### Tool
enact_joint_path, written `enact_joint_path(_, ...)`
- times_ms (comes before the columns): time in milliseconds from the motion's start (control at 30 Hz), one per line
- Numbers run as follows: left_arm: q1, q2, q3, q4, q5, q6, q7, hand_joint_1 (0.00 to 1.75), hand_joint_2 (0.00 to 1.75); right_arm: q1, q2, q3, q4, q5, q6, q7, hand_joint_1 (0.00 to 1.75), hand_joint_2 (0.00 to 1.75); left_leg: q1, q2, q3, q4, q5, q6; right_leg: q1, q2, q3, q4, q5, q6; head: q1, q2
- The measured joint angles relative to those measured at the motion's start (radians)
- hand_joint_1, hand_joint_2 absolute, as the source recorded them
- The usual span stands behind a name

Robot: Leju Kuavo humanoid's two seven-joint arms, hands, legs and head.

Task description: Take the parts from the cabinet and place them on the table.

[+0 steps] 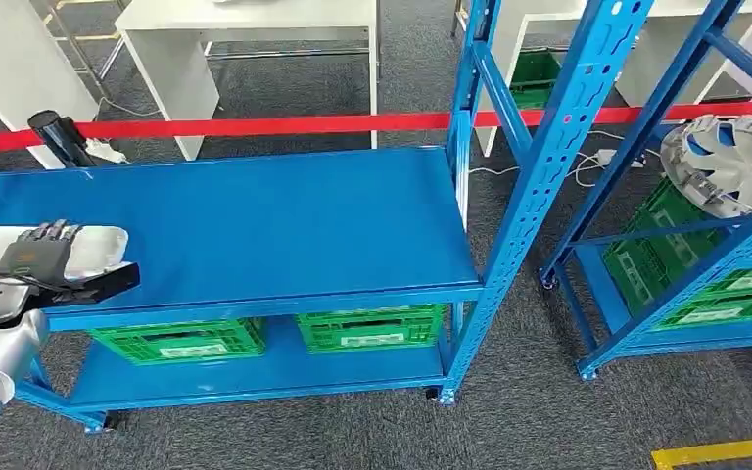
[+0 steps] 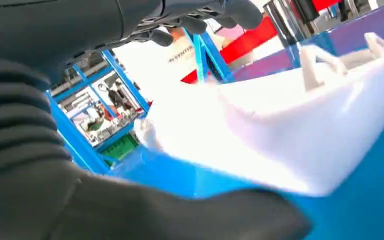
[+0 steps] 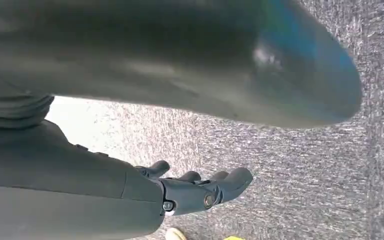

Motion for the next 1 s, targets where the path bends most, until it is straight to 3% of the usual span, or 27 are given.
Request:
enact_joint_path(67,0.002,0.002,-0.006,0.000,0.000,0.013,0.008,0.00,1.75,0.000,0.000,0.000,0.000,0.000,0.000,0.000,0.00,0.00,0.000,0.000,0.000,0.000,0.000,0.000,0.000,0.000,0.000,0.000,0.000,0.000,0.000,0.000)
enact_joint_path(200,0.005,0.001,-0.042,0.000,0.000,0.099,0.053,0.00,1.75,-0.002,0.000,0.000,0.000,0.005,-0.001,-0.001,0.00,0.00,0.000,0.000,0.000,0.000,0.000,0.000,0.000,0.000,0.000,0.000,0.000,0.000,0.000,0.000)
enact_joint_path(400,0.029,-0.003,-0.065,0.000,0.001,0.138,0.076,0.00,1.75,-0.002,0.000,0.000,0.000,0.013,-0.001,-0.001,0.00,0.00,0.000,0.000,0.000,0.000,0.000,0.000,0.000,0.000,0.000,0.000,0.000,0.000,0.000,0.000)
enact_joint_path(433,0.035,-0.003,-0.066,0.000,0.001,0.139,0.074,0.33,1.75,-0.002,0.000,0.000,0.000,0.013,-0.001,-0.001,0.00,0.00,0.000,0.000,0.000,0.000,0.000,0.000,0.000,0.000,0.000,0.000,0.000,0.000,0.000,0.000)
enact_joint_path(467,0.041,-0.004,-0.066,0.000,0.002,0.138,0.071,1.75,1.75,-0.002,0.000,0.000,0.000,0.014,-0.001,-0.002,0.00,0.00,0.000,0.000,0.000,0.000,0.000,0.000,0.000,0.000,0.000,0.000,0.000,0.000,0.000,0.000)
enact_joint_path(1000,0.052,-0.055,-0.076,0.000,0.000,0.080,0.076,1.75,1.75,-0.002,0.000,-0.008,0.000,0.000,-0.003,-0.004,0.00,0.00,0.000,0.000,0.001,0.000,0.000,0.000,0.000,0.000,0.000,0.000,0.000,0.000,0.000,0.000)
